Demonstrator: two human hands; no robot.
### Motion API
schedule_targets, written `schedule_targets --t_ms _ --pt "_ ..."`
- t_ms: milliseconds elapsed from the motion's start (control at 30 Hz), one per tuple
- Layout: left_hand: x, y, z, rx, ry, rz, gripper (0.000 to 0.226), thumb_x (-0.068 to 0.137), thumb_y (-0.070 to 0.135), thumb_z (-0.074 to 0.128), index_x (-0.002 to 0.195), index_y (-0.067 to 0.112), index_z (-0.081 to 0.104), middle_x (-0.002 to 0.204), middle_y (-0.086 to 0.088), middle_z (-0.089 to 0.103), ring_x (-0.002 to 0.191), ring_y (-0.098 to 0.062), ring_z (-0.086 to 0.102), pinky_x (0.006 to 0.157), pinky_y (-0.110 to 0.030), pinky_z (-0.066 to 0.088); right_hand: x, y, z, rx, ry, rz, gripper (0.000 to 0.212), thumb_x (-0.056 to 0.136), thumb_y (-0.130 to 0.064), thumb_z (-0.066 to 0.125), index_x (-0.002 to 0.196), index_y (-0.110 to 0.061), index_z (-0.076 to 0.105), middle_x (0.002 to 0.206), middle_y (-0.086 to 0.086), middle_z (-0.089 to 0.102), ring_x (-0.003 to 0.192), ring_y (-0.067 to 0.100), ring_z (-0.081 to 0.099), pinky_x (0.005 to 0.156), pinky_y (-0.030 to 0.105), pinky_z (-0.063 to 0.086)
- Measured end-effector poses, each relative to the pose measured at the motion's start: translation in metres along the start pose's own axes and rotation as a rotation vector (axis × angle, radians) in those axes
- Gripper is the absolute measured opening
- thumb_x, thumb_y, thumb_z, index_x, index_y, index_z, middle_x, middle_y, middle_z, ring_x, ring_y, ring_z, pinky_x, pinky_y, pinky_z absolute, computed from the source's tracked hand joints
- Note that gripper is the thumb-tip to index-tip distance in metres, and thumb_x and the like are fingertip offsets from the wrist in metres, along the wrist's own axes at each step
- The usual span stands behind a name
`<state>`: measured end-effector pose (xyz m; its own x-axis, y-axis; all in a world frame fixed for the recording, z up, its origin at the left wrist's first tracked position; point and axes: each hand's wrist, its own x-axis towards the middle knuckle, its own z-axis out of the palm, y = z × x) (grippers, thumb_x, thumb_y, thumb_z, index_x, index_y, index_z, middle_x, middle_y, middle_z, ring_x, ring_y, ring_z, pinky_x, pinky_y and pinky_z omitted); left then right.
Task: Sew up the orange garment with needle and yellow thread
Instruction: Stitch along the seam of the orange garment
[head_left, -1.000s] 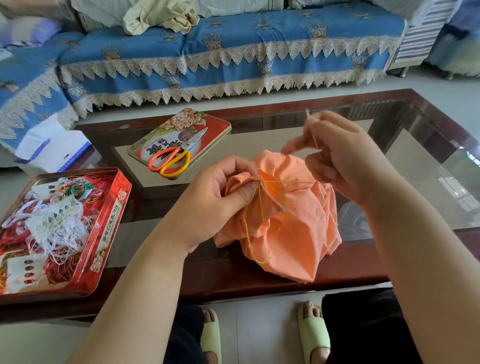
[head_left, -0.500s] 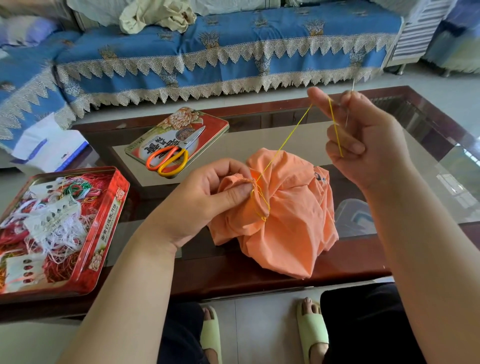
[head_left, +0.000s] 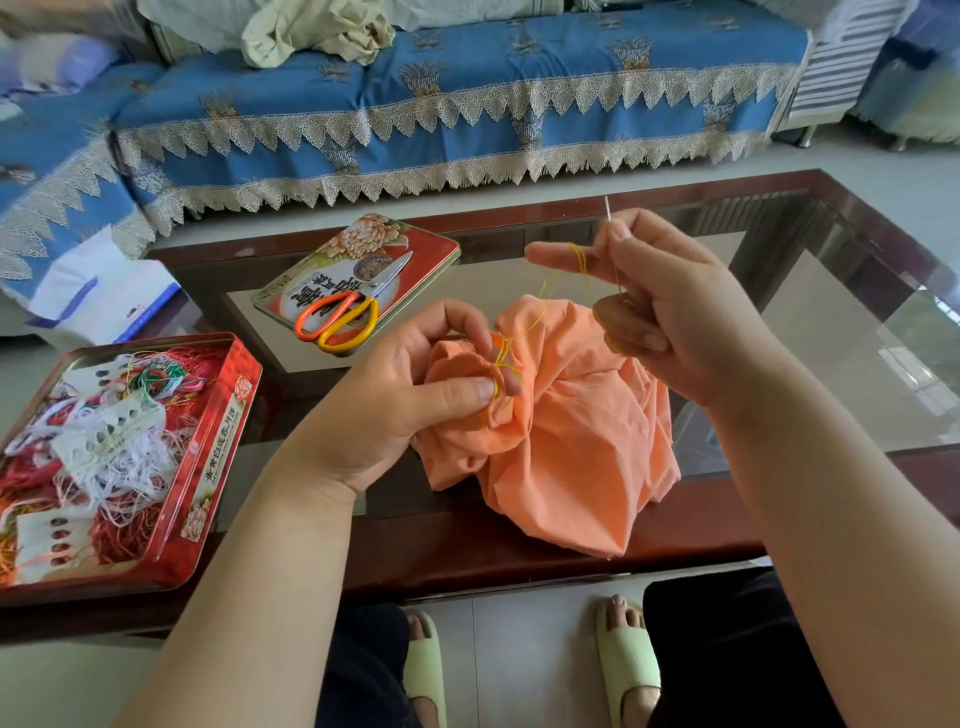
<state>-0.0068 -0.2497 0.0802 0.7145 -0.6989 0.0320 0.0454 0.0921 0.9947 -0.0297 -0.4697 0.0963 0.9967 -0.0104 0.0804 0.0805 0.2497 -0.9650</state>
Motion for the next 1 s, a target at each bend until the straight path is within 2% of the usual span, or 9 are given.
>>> schedule_targets --t_ms 100,267,400,567,667,733,800,900,1000 --pt "0.000 0.001 0.001 0.006 0.001 0.002 0.030 0.065 0.015 0.083 0.085 0.026 0.064 0.082 -0.002 0.071 0.080 -0.013 0.068 0.062 -0.028 0.055 -0.001 0.000 0.001 -0.008 -0.036 0.017 0.023 0.105 -0.018 0.034 0.083 -0.015 0.042 0.116 0.012 0.069 0.033 0.007 0.021 0.034 0.016 0.018" --pt "0.000 0.002 0.003 -0.043 0.036 0.044 0.022 0.061 0.027 0.080 0.079 0.026 0.068 0.078 0.001 0.071 0.075 -0.009 0.067 0.065 -0.022 0.055 -0.002 -0.001 0.002 -0.016 -0.039 0.012 0.023 0.104 -0.019 0.034 0.083 -0.015 0.042 0.116 0.010 0.069 0.033 0.006 0.022 0.035 0.016 0.018" --pt "0.003 -0.002 0.003 -0.127 0.036 0.055 0.033 0.059 0.040 0.085 0.084 0.025 0.069 0.081 -0.001 0.073 0.079 -0.011 0.068 0.070 -0.021 0.053 -0.002 -0.002 0.002 -0.014 -0.020 0.004 0.023 0.104 -0.017 0.034 0.083 -0.014 0.042 0.116 0.011 0.069 0.033 0.006 0.021 0.037 0.019 0.013" --pt "0.005 -0.006 0.003 -0.223 0.064 0.038 0.042 0.061 0.047 0.086 0.090 0.023 0.069 0.078 0.001 0.066 0.076 -0.010 0.063 0.072 -0.023 0.052 -0.001 -0.008 -0.005 0.047 0.067 -0.069 0.024 0.104 -0.016 0.034 0.081 -0.016 0.042 0.115 0.009 0.070 0.033 0.006 0.020 0.037 0.014 0.018" --pt "0.004 -0.004 0.006 -0.237 0.046 0.033 0.039 0.068 0.043 0.082 0.094 0.018 0.066 0.076 -0.001 0.063 0.069 -0.009 0.060 0.066 -0.019 0.050 0.002 -0.008 -0.012 0.035 0.188 -0.125 0.025 0.104 -0.017 0.035 0.079 -0.017 0.042 0.114 0.005 0.070 0.034 0.007 0.020 0.039 0.015 0.018" --pt "0.005 -0.004 0.008 -0.206 0.079 0.031 0.026 0.079 0.028 0.076 0.096 0.013 0.062 0.071 -0.002 0.061 0.060 -0.007 0.055 0.061 -0.016 0.047 0.005 -0.006 -0.018 -0.035 0.308 -0.173 0.025 0.104 -0.017 0.037 0.079 -0.017 0.042 0.113 0.003 0.071 0.034 0.008 0.020 0.041 0.016 0.017" --pt "0.006 -0.005 0.010 -0.186 0.108 0.005 0.017 0.084 0.014 0.061 0.101 0.011 0.058 0.067 -0.002 0.058 0.057 -0.008 0.053 0.058 -0.015 0.046 0.009 -0.004 -0.023 -0.139 0.421 -0.228 0.026 0.104 -0.018 0.038 0.078 -0.017 0.041 0.110 0.000 0.072 0.033 0.009 0.021 0.040 0.016 0.019" --pt "0.005 -0.006 0.008 -0.135 0.068 -0.045 0.025 0.085 0.015 0.056 0.109 0.010 0.058 0.071 -0.002 0.060 0.069 -0.012 0.058 0.066 -0.020 0.050 0.012 -0.002 -0.031 -0.213 0.501 -0.285 0.027 0.104 -0.016 0.038 0.077 -0.018 0.039 0.106 -0.003 0.073 0.033 0.008 0.020 0.037 0.015 0.021" --pt "0.004 -0.008 0.004 -0.051 0.016 -0.145 0.040 0.081 0.024 0.064 0.117 0.008 0.060 0.091 -0.008 0.068 0.090 -0.017 0.064 0.076 -0.023 0.052 0.012 -0.002 -0.034 -0.232 0.543 -0.327 0.026 0.104 -0.015 0.038 0.078 -0.017 0.039 0.104 -0.003 0.074 0.034 0.007 0.020 0.037 0.017 0.021"
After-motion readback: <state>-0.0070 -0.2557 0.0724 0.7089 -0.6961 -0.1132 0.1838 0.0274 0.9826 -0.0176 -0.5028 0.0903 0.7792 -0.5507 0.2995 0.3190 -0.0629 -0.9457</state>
